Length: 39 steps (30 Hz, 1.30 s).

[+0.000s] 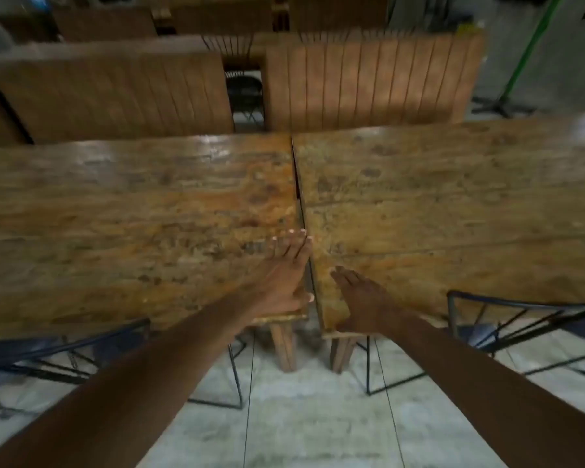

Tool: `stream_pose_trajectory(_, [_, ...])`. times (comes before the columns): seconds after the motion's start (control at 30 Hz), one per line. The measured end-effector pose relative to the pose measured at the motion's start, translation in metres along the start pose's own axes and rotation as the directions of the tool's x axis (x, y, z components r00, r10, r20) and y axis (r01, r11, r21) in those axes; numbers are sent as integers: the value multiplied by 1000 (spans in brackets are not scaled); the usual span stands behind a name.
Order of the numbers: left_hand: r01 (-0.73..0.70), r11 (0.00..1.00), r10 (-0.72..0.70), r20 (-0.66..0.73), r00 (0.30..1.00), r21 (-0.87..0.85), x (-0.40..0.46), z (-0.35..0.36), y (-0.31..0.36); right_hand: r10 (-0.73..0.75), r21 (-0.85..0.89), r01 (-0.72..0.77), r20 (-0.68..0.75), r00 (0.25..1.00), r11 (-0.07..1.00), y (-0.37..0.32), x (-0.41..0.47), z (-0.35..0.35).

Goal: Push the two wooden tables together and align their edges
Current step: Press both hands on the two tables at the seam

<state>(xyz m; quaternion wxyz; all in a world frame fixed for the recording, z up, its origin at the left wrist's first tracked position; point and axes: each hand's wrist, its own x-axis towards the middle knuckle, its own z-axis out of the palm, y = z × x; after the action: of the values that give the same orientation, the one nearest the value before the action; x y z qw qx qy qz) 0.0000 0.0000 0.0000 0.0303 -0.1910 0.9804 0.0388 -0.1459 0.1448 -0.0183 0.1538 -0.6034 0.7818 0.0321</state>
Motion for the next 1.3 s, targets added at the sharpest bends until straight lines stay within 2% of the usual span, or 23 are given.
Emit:
stream_pose_trajectory(0.13, [48,999,-46,172,984,-12,12,79,10,-32,-109,46,120,992,993,3,23,59])
stream_pose_trajectory(0.2, [85,996,-83,184,980,-6,10,108,16,-41,-131,57,122,992,990,4,31,79])
stream_pose_trajectory(0.37, [218,972,-211,82,974,-91,14,160,18,-57,-153,72,99,993,986,13,65,96])
stream_pose_trajectory(0.43, [229,965,-230,3,973,-128,13,171,19,-54,-166,72,111,992,983,17,73,100])
stream_pose_trajectory(0.5, [220,961,-230,-43,972,-169,13,176,18,-78,-172,97,111,991,980,20,80,100])
stream_pose_trajectory(0.67, [202,943,-219,-34,975,-263,14,176,20,-123,-300,154,121,985,942,22,81,92])
stream_pose_trajectory(0.87, [186,904,-228,-66,972,-385,17,180,18,-127,-288,128,21,992,949,18,90,86])
stream_pose_trajectory(1.07, [154,856,-268,-169,948,-494,21,186,16,-110,-289,106,3,994,951,10,112,81])
stream_pose_trajectory(1.3, [150,851,-290,-212,933,-504,22,196,11,-103,-298,92,-23,994,950,12,123,90])
